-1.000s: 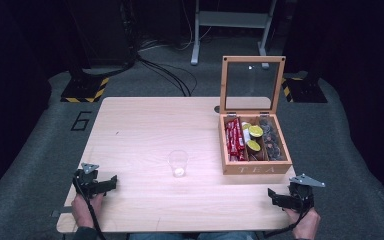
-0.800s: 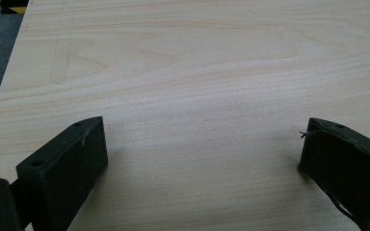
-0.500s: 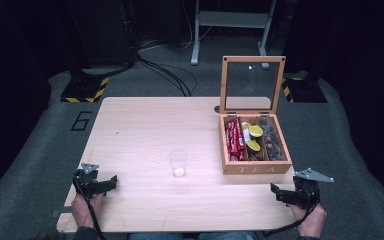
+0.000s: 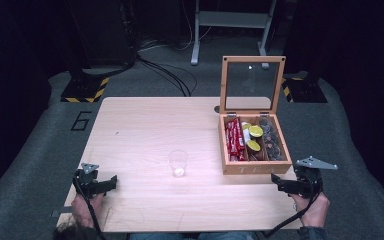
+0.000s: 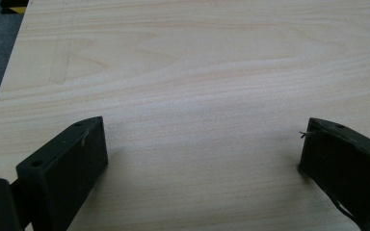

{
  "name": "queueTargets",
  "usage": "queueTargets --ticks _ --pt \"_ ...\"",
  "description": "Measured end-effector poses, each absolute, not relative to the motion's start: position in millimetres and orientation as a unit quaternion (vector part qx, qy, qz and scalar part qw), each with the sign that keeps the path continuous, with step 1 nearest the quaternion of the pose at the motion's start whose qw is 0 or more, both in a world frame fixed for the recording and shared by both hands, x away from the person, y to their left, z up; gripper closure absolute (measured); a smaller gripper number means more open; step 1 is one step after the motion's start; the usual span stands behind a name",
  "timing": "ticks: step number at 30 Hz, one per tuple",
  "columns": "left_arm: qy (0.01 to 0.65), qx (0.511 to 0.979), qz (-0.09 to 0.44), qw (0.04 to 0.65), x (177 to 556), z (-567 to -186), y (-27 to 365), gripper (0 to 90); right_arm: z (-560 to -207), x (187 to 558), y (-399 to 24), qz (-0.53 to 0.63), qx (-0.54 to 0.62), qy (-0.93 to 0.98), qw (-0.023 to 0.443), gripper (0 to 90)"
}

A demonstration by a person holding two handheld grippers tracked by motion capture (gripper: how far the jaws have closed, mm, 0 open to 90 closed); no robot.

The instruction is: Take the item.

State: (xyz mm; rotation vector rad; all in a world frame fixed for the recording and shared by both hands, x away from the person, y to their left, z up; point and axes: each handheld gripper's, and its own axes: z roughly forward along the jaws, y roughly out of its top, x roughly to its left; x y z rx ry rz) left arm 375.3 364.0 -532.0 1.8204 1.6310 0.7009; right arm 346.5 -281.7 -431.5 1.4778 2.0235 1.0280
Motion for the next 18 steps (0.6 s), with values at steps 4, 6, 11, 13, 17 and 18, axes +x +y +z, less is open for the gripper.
queueTargets --ticks 4,6,11,13,17,18 --pt "0.612 0.685 0.265 0.295 375.4 -532.1 364.2 2.3 -425.4 361.3 -280.0 0.368 0.524 0.74 0.208 6.3" --pt "0.612 0.685 0.263 0.294 375.3 -532.0 364.1 2.4 -422.8 369.0 -279.9 0.371 0.523 0.74 0.203 6.6" --pt "0.613 0.684 0.263 0.295 375.3 -532.0 364.0 2.3 -416.8 387.3 -278.9 0.37 0.518 0.745 0.199 8.3" --pt "0.612 0.685 0.263 0.295 375.3 -532.0 364.1 2.3 -415.8 395.0 -279.3 0.37 0.52 0.745 0.195 9.1" --pt "0.613 0.684 0.263 0.295 375.3 -532.0 364.1 2.3 -415.6 410.2 -280.9 0.366 0.521 0.749 0.185 11.2" --pt "0.613 0.684 0.264 0.295 375.3 -532.0 364.1 2.3 -416.0 413.5 -281.5 0.367 0.521 0.749 0.182 11.9"
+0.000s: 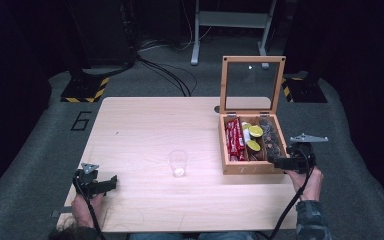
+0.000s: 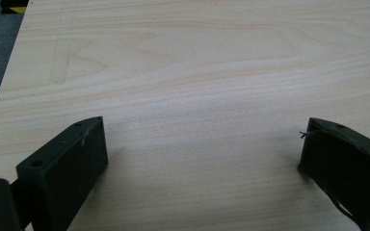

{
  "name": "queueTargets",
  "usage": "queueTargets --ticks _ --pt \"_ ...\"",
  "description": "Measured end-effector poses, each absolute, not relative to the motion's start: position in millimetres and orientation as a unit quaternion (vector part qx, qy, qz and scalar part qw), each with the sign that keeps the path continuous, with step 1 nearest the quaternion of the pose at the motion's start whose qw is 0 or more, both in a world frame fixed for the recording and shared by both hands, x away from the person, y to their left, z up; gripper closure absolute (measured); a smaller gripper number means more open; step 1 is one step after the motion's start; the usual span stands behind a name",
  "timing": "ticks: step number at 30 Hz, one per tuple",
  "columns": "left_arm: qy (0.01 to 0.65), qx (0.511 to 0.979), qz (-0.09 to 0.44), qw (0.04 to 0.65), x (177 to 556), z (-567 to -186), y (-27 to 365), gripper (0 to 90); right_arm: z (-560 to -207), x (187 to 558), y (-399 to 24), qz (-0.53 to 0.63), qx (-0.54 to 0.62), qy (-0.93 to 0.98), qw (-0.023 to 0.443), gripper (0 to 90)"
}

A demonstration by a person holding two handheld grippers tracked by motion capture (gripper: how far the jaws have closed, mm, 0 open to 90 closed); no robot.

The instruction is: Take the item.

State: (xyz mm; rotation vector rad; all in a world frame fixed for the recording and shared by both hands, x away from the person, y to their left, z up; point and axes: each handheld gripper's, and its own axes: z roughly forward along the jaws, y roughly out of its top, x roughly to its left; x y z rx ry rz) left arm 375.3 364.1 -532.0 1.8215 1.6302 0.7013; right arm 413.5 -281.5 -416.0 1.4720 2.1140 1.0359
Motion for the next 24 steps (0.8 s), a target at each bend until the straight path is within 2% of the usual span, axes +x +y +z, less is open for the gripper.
queueTargets --ticks 4,17,24 --pt "0.613 0.684 0.263 0.295 375.3 -532.0 364.1 2.3 -417.5 426.0 -282.8 0.363 0.521 0.752 0.177 14.8" --pt "0.612 0.684 0.264 0.295 375.4 -532.1 364.1 2.4 -428.2 454.9 -284.5 0.349 0.542 0.747 0.163 49.4" --pt "0.613 0.684 0.263 0.295 375.3 -532.0 364.1 2.3 -432.9 462.7 -281.6 0.334 0.553 0.745 0.169 55.6"
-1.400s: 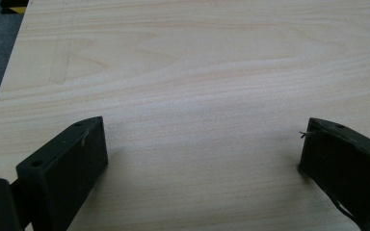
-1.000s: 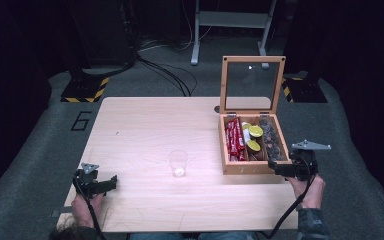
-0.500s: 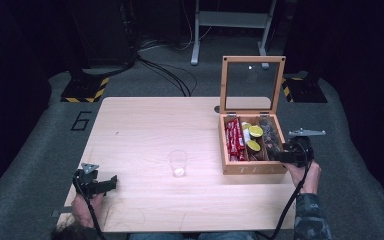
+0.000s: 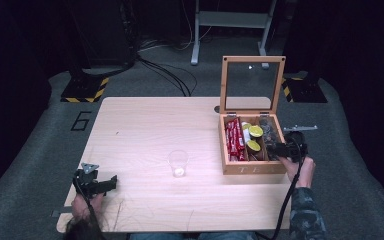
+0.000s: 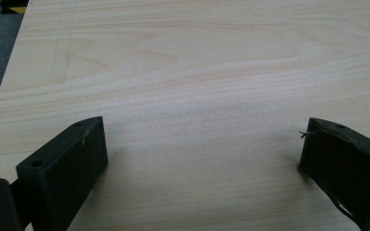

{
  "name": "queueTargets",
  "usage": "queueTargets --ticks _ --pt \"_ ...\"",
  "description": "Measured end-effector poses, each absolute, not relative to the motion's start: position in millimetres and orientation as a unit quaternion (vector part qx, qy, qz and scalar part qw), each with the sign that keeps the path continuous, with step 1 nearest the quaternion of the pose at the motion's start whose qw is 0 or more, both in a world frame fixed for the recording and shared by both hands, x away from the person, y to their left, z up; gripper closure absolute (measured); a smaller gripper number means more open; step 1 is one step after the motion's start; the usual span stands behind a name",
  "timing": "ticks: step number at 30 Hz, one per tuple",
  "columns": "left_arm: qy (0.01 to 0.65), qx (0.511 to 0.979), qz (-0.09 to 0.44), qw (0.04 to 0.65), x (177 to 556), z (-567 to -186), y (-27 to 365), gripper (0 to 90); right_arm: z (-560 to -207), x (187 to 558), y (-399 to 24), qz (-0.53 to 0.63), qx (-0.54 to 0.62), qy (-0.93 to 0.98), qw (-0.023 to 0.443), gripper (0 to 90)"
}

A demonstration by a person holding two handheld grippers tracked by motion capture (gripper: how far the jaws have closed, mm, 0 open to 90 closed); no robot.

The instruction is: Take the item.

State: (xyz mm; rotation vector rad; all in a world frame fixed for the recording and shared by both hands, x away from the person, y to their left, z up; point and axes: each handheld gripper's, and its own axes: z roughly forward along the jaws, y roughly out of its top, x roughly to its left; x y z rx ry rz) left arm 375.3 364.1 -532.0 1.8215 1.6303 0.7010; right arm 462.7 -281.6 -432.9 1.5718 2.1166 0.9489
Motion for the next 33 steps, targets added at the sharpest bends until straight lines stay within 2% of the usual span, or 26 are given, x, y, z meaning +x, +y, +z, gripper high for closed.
queueTargets --ticks 13,25,33 --pt "0.611 0.685 0.265 0.295 375.6 -532.1 364.3 2.3 -441.4 474.0 -278.7 0.312 0.579 0.737 0.158 65.0" --pt "0.613 0.684 0.263 0.295 375.3 -532.0 364.1 2.3 -447.7 475.3 -277.8 0.31 0.589 0.733 0.141 89.0" --pt "0.612 0.685 0.264 0.295 375.4 -532.0 364.2 2.3 -444.0 472.0 -279.1 0.32 0.577 0.736 0.155 90.0"
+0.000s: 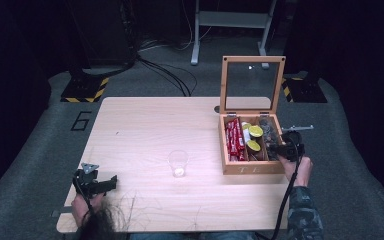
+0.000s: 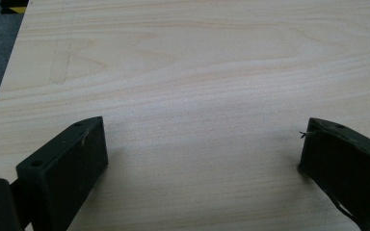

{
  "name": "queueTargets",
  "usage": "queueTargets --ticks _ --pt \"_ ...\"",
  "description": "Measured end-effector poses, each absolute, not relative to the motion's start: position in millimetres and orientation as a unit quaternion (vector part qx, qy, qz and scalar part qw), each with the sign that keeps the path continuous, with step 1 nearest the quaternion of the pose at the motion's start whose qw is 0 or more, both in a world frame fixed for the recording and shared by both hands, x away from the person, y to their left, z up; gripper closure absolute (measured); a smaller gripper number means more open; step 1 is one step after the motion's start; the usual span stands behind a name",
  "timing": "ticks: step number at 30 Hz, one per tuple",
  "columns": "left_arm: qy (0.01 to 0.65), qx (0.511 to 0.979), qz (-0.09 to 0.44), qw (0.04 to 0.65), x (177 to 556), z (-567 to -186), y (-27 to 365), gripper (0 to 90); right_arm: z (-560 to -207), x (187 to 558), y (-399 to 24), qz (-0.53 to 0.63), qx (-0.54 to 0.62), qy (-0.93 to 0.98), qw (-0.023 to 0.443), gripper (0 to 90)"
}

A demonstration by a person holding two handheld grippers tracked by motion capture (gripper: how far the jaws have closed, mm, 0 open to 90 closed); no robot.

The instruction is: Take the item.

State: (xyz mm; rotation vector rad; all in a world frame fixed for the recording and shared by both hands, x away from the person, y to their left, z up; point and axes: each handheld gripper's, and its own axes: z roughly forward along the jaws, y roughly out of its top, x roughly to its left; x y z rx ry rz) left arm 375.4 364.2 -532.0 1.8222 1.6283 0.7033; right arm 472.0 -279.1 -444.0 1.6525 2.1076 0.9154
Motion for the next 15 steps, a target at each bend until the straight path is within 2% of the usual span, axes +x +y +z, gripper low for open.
queueTargets --ticks 15 --pt "0.612 0.685 0.264 0.295 375.4 -532.0 364.2 2.3 -423.1 461.4 -283.2 0.335 0.564 0.731 0.189 90.0"
